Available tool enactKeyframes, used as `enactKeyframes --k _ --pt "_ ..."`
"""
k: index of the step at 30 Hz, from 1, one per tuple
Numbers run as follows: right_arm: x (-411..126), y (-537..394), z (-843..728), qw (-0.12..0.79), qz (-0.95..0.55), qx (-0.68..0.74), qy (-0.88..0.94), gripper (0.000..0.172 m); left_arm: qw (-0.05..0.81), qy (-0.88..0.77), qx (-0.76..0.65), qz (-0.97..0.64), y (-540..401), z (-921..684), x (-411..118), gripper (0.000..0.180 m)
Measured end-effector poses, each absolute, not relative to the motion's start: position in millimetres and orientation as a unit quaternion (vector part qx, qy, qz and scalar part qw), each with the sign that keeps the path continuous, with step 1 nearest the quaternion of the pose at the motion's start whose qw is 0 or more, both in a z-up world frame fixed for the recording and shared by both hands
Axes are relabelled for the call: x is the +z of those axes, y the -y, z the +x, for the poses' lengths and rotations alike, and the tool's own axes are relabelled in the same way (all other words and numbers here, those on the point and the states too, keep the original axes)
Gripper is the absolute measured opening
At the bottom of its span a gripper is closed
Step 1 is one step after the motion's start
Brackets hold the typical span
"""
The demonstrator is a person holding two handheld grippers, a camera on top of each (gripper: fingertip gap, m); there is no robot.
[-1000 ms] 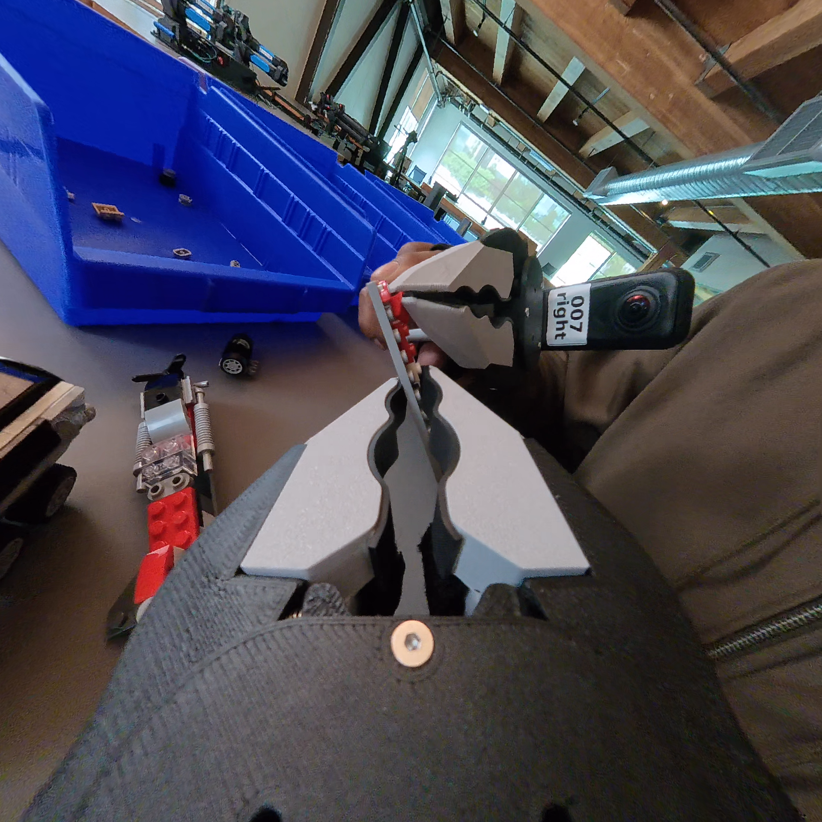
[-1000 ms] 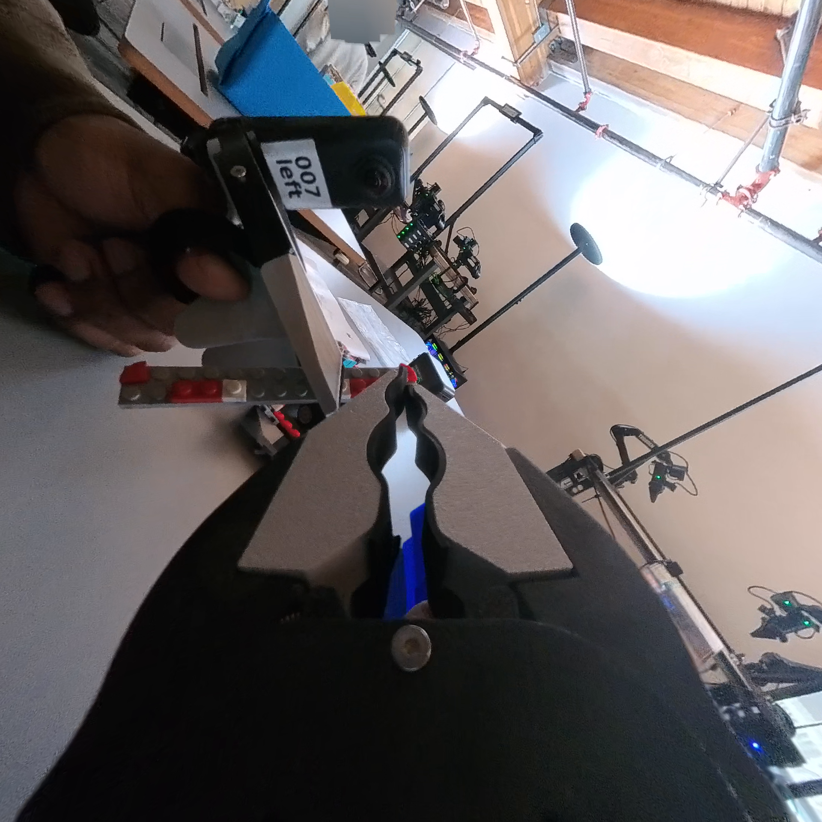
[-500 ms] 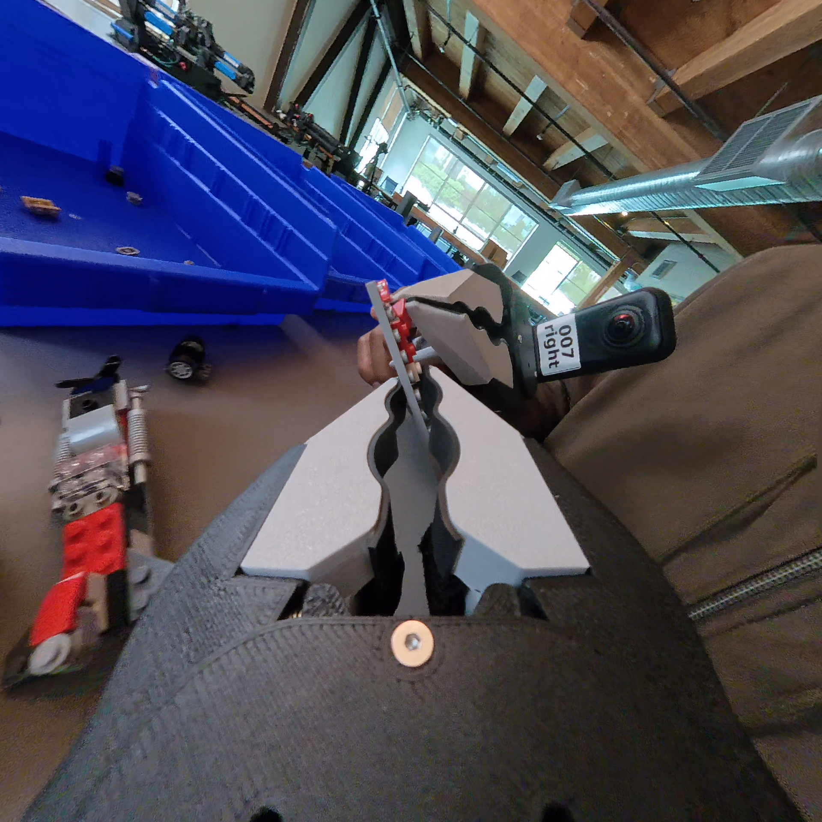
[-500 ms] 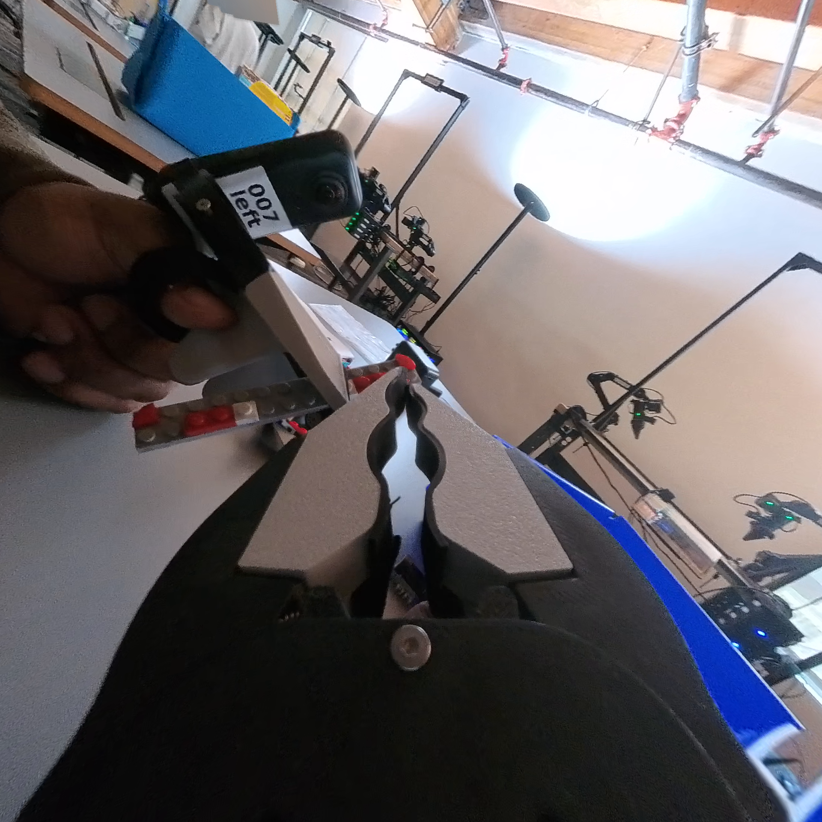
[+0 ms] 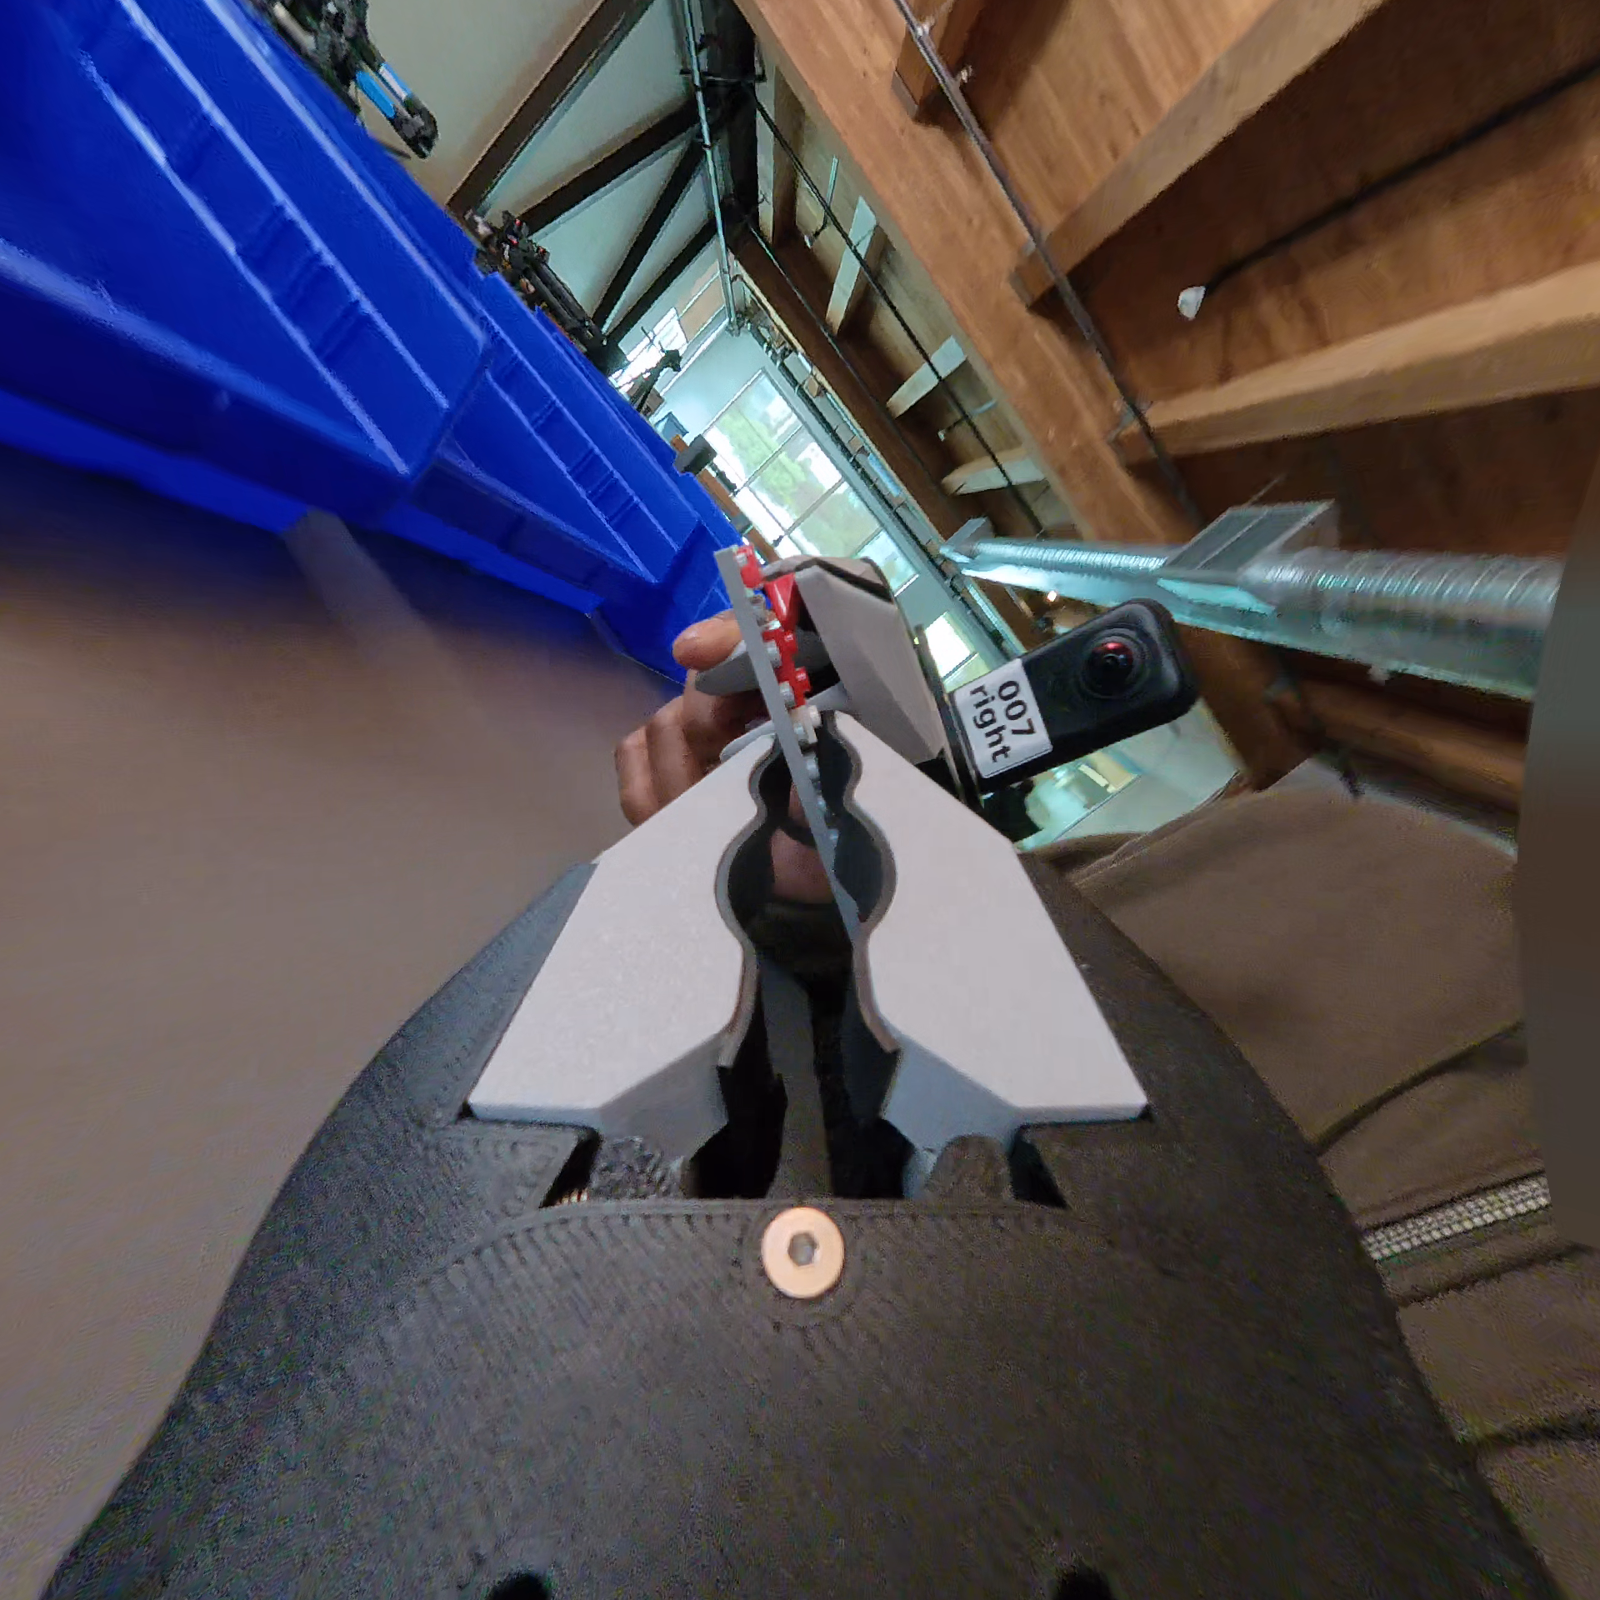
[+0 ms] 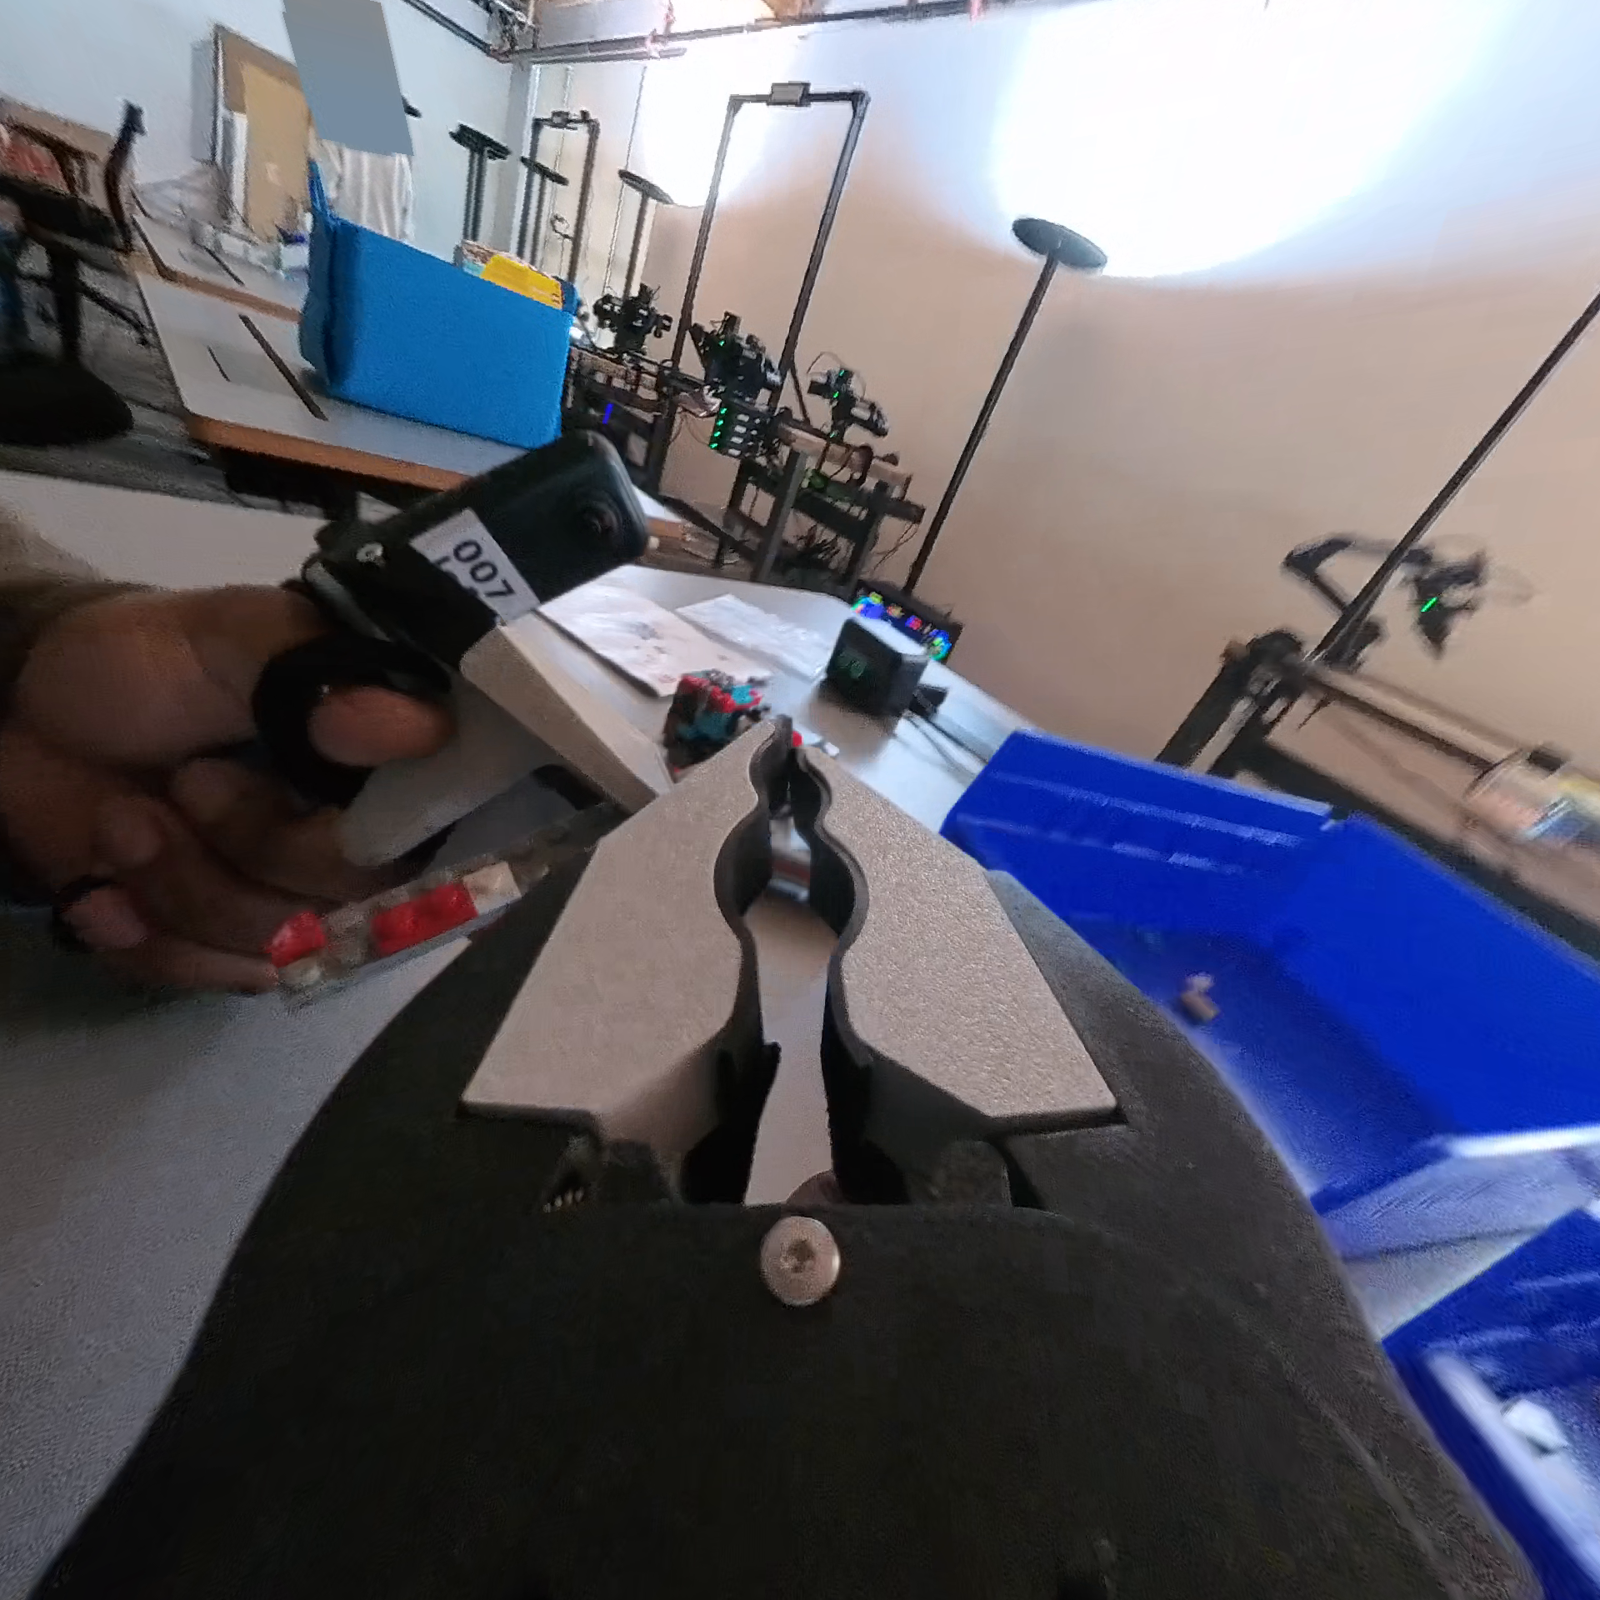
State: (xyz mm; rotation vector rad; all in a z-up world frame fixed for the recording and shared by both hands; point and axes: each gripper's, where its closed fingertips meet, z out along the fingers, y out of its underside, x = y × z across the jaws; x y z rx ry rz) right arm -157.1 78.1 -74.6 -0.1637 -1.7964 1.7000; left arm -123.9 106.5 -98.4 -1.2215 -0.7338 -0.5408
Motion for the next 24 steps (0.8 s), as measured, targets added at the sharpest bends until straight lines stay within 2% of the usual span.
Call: enactKeyframes --k 5,13,24 --pt "-84 -88 -156 0.258 -0.110 0.668 0.690 0.000 0.716 0.356 -0.260 -0.541 -117 -121 -104 0.008" --pt "-88 -88 -159 0.243 -0.119 0.667 0.695 0.000 0.695 0.386 -0.309 -0.522 -125 -122 -110 0.009" --pt "-91 -98 -170 0.246 -0.150 0.659 0.695 0.000 0.662 0.418 -0.291 -0.551 -123 -125 -126 0.008"
